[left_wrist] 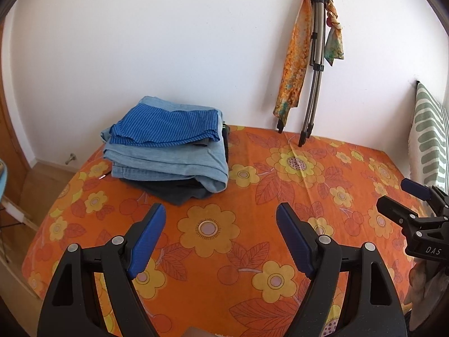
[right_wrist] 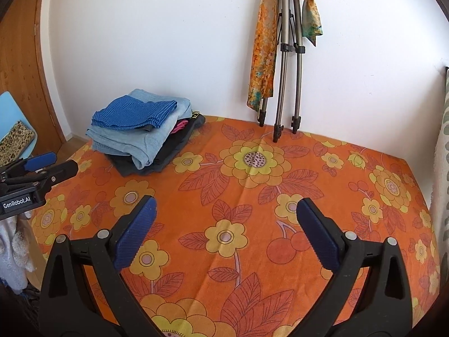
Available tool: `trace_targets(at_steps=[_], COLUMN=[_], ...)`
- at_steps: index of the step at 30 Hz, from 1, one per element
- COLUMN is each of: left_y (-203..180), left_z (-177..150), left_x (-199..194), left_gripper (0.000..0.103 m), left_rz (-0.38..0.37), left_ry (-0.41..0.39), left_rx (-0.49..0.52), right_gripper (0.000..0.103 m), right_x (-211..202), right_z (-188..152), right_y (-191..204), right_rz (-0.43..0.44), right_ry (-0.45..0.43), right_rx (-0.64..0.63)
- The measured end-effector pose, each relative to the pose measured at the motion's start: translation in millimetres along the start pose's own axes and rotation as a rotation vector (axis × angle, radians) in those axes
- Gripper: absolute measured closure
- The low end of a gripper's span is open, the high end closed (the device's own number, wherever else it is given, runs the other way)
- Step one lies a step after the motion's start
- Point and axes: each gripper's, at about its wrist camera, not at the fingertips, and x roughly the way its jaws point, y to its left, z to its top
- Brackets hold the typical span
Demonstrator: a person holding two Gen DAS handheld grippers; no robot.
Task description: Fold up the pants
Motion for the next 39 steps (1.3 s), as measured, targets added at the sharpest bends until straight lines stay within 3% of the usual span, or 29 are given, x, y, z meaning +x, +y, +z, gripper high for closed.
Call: trace_targets(at_steps=[12,28,39], left_y=[6.8,27.6,22.1], left_z=[-6.2,-8.8,-7.4], left_x=[15.8,13.8,12.3], left_gripper=[0.022,0.022,0.022], left_rz=[0.031,0.077,0.076], left_ry=[0.053,0.055,0.043], left_rx=[-0.026,-0.038,-0.016], right_gripper=[0.001,0.001,0.001], right_x=[23.5,28.8,30.5], right_z=[-14.3,-8.4,-8.9], right_y=[-12.2,6.1,5.0], right_rz=[0.002,-0.014,-0.006], right_ry=[0.061,0.034,0.040], right_rx=[0.042,-0.003,0.004])
